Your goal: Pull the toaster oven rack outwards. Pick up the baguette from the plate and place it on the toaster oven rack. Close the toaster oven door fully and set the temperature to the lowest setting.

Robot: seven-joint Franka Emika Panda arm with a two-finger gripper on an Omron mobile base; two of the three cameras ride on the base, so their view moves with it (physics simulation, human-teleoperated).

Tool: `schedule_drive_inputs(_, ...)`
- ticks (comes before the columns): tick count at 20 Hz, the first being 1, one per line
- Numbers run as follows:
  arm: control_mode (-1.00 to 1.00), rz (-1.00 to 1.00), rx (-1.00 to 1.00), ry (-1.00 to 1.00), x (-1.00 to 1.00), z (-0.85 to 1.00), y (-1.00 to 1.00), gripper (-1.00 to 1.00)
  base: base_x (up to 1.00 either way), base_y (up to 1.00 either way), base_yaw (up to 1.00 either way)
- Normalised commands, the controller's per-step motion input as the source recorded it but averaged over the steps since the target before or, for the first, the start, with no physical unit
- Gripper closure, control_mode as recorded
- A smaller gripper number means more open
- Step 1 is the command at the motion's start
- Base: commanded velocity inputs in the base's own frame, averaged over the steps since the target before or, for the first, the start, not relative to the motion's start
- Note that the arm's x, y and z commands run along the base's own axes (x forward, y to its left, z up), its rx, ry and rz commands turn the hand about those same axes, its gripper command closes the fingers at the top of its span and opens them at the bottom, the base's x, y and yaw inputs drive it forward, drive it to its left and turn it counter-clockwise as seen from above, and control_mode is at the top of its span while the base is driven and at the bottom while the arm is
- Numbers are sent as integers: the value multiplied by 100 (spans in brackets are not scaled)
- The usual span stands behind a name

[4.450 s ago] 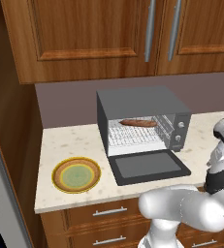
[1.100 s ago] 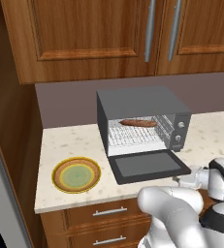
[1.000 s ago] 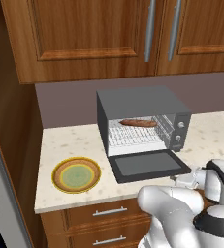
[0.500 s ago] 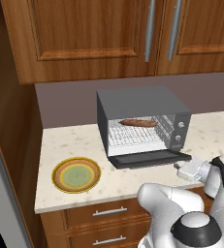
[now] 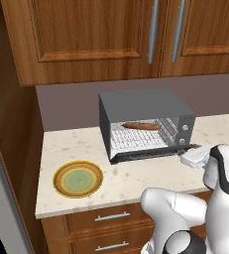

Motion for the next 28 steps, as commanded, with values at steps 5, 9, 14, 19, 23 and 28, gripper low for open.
schedule_drive_inputs(5,-100,-39,-16,1,63,15,100,-100,0,0,0)
schedule_drive_inputs(9,-100,-37,-22,9,70,0,100,-100,0,0,0)
schedule_drive_inputs(14,-100,-30,-17,13,68,0,92,-100,0,0,0)
schedule_drive_inputs(19,-100,-19,-10,22,74,0,47,-100,0,0,0)
schedule_drive_inputs(23,-100,-9,-5,26,55,0,18,-100,0,0,0)
schedule_drive_inputs(28,-100,-1,0,5,3,3,1,-100,0,0,0)
